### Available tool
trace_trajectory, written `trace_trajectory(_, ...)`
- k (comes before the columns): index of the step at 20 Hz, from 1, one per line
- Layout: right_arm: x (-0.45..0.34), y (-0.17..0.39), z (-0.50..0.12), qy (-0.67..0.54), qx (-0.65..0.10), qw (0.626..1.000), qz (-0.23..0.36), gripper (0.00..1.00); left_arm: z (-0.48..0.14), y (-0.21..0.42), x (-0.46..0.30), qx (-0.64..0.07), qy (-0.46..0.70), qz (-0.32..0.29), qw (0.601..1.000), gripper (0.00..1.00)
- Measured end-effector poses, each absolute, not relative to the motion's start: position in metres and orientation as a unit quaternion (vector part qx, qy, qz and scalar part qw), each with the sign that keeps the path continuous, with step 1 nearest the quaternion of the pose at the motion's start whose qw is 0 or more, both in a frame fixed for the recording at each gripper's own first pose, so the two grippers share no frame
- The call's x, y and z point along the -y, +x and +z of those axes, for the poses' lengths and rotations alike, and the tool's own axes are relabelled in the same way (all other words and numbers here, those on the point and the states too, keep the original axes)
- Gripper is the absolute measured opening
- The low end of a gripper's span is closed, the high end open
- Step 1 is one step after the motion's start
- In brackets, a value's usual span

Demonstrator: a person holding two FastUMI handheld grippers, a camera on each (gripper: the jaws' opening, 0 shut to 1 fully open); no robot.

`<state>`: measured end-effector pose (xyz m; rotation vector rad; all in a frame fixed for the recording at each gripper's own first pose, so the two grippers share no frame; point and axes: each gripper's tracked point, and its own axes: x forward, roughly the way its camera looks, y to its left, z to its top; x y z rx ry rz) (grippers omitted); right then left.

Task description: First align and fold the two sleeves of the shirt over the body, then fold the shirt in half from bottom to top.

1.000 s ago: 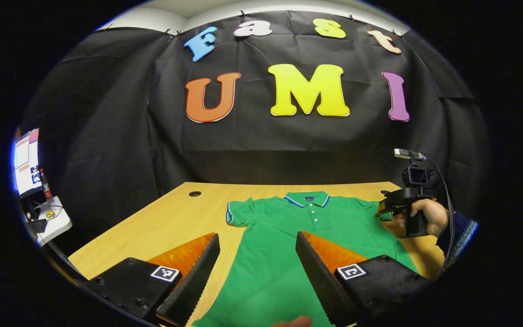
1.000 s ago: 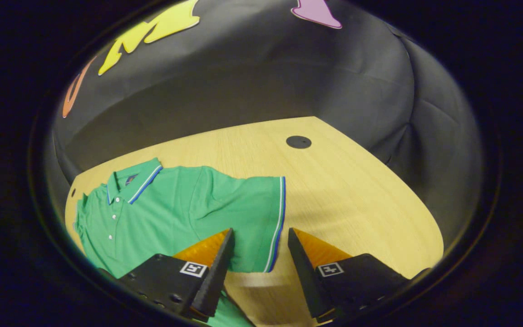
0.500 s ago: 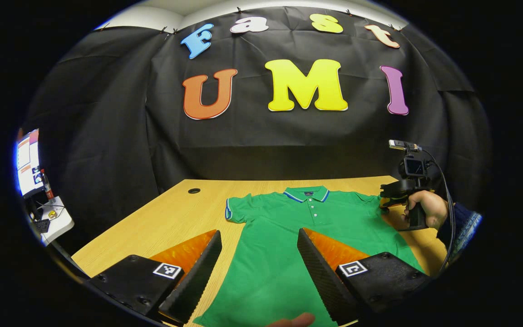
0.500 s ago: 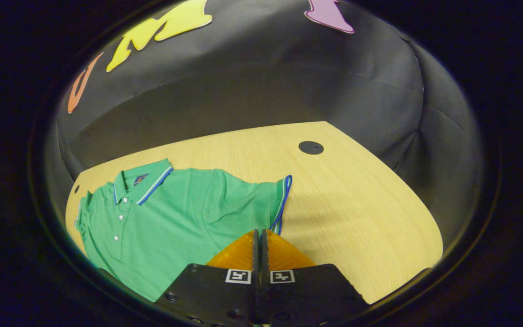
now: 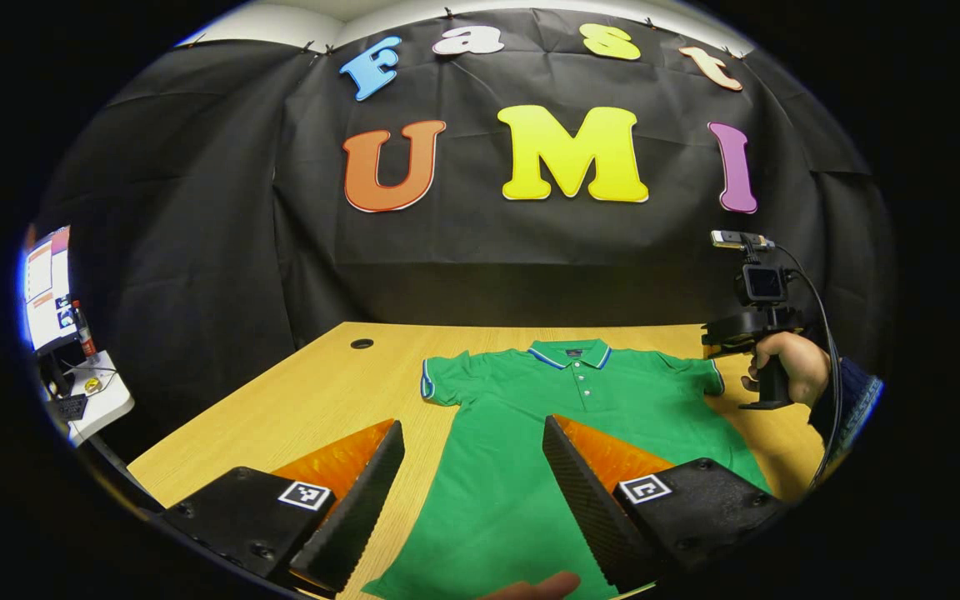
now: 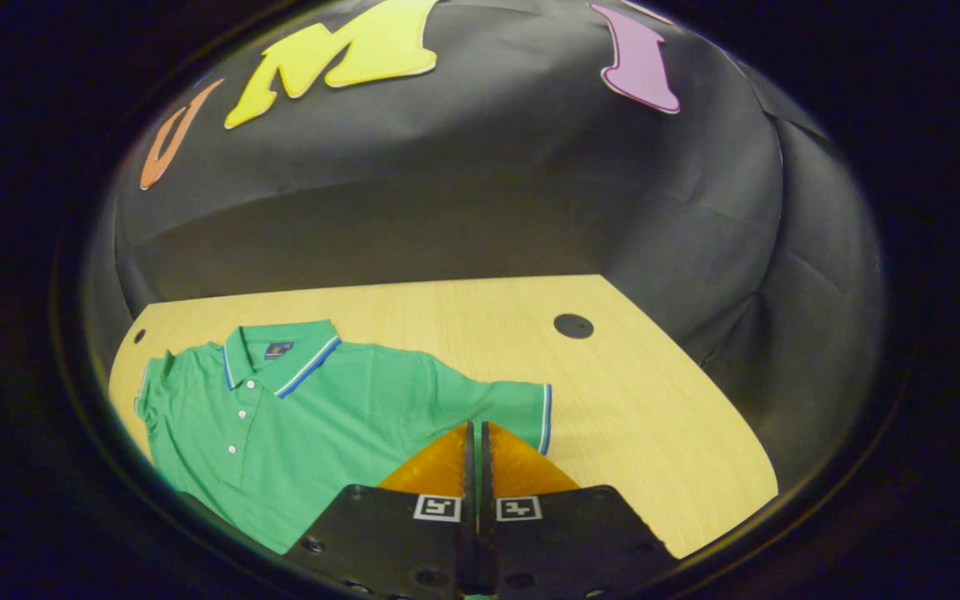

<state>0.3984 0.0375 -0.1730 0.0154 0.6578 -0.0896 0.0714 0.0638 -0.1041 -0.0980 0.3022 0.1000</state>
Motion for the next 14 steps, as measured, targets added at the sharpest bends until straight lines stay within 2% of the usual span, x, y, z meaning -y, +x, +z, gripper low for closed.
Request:
trace_trajectory(1,-0.036,0.398,-0.18,0.0,-0.33,0.943,-0.045,0.06,-0.102,0.071,-0.064,-0.148,-0.048,0.049,0.987,1.0)
trace_trajectory(3,-0.025,0.397,-0.189,-0.028,-0.34,0.938,-0.06,0.54,-0.1,0.07,-0.065,-0.144,-0.046,0.048,0.987,1.0)
trace_trajectory(4,-0.027,0.396,-0.192,-0.028,-0.343,0.937,-0.062,0.53,-0.1,0.07,-0.065,-0.142,-0.046,0.048,0.988,1.0)
trace_trajectory(6,-0.02,0.397,-0.193,-0.019,-0.344,0.935,-0.079,0.58,-0.1,0.07,-0.063,-0.143,-0.046,0.046,0.988,1.0)
trace_trajectory(9,-0.009,0.393,-0.208,0.015,-0.369,0.923,-0.105,0.56,-0.1,0.071,-0.064,-0.144,-0.045,0.047,0.987,1.0)
trace_trajectory(11,-0.017,0.386,-0.223,0.066,-0.396,0.912,-0.09,0.53,-0.1,0.07,-0.065,-0.144,-0.045,0.049,0.987,1.0)
trace_trajectory(13,-0.011,0.4,-0.227,0.093,-0.382,0.915,-0.089,0.53,-0.1,0.07,-0.065,-0.143,-0.046,0.05,0.987,1.0)
trace_trajectory(14,-0.014,0.396,-0.222,0.099,-0.382,0.915,-0.085,0.35,-0.101,0.07,-0.066,-0.145,-0.047,0.05,0.987,1.0)
